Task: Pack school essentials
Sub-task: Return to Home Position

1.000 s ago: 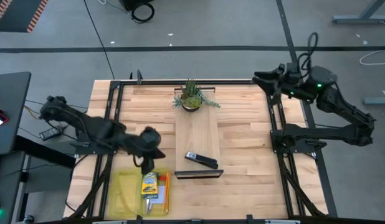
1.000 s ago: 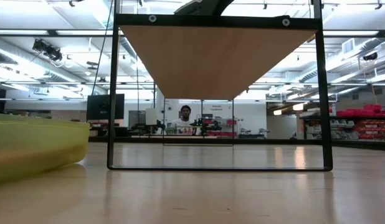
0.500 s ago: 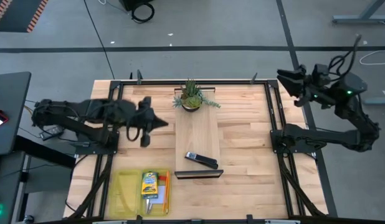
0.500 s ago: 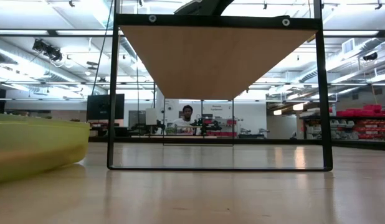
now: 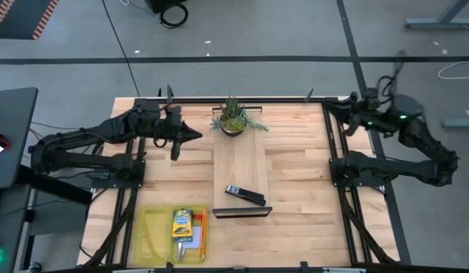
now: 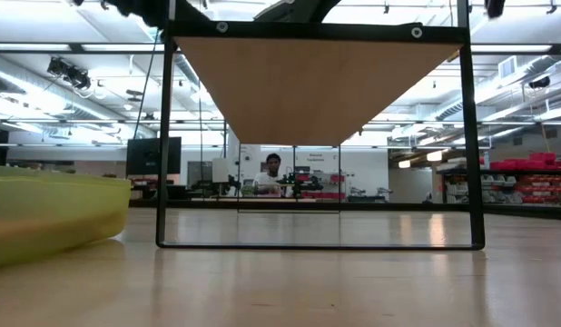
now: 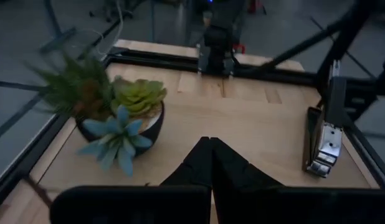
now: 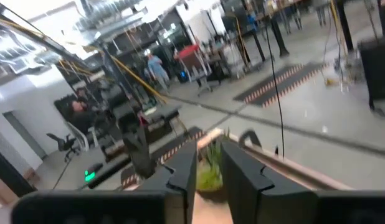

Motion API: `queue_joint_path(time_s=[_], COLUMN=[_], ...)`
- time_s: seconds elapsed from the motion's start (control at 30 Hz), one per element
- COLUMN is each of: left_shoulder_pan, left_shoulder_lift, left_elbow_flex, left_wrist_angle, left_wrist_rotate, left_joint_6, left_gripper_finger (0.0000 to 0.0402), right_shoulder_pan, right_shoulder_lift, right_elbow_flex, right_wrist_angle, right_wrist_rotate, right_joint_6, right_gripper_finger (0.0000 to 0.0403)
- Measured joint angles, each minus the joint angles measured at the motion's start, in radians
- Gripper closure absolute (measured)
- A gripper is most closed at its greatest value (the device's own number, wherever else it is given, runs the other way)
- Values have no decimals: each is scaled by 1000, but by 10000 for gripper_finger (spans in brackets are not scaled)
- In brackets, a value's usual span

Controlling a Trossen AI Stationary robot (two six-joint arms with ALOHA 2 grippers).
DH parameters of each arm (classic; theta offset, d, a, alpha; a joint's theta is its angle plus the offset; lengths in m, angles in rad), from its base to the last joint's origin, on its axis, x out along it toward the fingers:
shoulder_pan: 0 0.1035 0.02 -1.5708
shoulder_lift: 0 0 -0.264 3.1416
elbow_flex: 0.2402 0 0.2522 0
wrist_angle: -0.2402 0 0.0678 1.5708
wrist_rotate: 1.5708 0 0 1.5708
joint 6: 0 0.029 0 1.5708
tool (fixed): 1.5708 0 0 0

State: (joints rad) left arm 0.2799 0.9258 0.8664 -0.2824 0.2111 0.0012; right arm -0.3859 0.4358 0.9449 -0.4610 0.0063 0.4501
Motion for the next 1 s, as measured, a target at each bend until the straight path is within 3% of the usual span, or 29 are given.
queue_joint_path(time_s=[0.23, 0.47, 1.0], left_shoulder_pan=[21, 19, 20], left_shoulder_lift=[-157, -343, -695], left_elbow_flex=[-170, -302, -537], left_wrist_angle=[118, 155, 237], left_wrist_rotate=[-7, -97, -239], left_joint_6=[-104, -202, -381], left_gripper_finger=[400, 400, 400], right_shoulder_pan=[3, 3, 3], right_shoulder_lift=[1, -10, -137], right_elbow_flex=[-161, -227, -392], right_wrist_angle=[91, 97, 132], right_wrist_rotate=[0, 0, 16], right_joint_6=[68, 70, 153], right_gripper_finger=[364, 388, 392])
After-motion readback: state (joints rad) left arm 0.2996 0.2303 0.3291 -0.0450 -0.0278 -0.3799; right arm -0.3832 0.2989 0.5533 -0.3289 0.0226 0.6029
